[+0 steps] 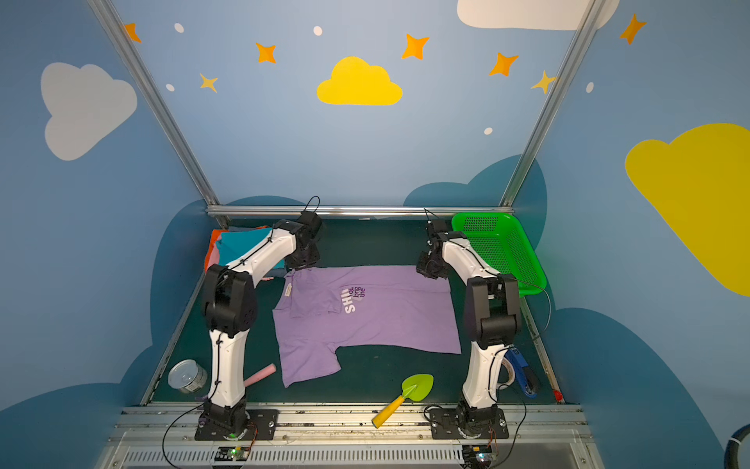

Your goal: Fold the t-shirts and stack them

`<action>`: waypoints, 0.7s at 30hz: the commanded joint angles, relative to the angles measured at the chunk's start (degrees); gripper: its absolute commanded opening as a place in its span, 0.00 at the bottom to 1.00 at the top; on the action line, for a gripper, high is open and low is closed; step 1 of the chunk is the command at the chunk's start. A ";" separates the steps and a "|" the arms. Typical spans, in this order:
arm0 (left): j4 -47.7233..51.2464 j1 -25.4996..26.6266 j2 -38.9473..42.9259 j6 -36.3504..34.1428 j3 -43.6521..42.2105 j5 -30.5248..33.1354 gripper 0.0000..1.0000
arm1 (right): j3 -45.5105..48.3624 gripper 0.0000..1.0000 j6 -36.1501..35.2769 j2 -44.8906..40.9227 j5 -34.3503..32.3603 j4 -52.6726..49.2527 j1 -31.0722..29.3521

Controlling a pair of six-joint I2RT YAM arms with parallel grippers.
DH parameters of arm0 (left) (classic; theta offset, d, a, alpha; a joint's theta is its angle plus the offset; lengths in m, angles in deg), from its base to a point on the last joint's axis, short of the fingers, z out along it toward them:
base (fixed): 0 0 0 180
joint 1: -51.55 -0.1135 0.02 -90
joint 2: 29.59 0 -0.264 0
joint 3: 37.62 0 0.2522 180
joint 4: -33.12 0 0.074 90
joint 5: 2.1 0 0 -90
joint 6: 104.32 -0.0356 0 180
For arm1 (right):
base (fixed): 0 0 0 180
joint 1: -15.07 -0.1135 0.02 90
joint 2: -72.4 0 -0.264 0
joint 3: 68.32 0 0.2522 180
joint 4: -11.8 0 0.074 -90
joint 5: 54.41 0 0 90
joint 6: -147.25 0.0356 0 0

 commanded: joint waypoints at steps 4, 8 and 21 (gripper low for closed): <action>-0.86 1.96 24.45 2.87 -19.65 3.82 0.32 | 11.71 0.06 1.57 -15.37 -10.68 1.95 -6.98; -0.30 4.43 37.45 5.60 -35.35 2.91 0.28 | 20.58 0.13 3.82 -23.81 -12.04 1.96 -8.57; 3.28 29.63 51.80 25.44 -62.49 -3.06 0.53 | 44.45 0.51 8.48 -38.84 -1.09 -1.55 -3.57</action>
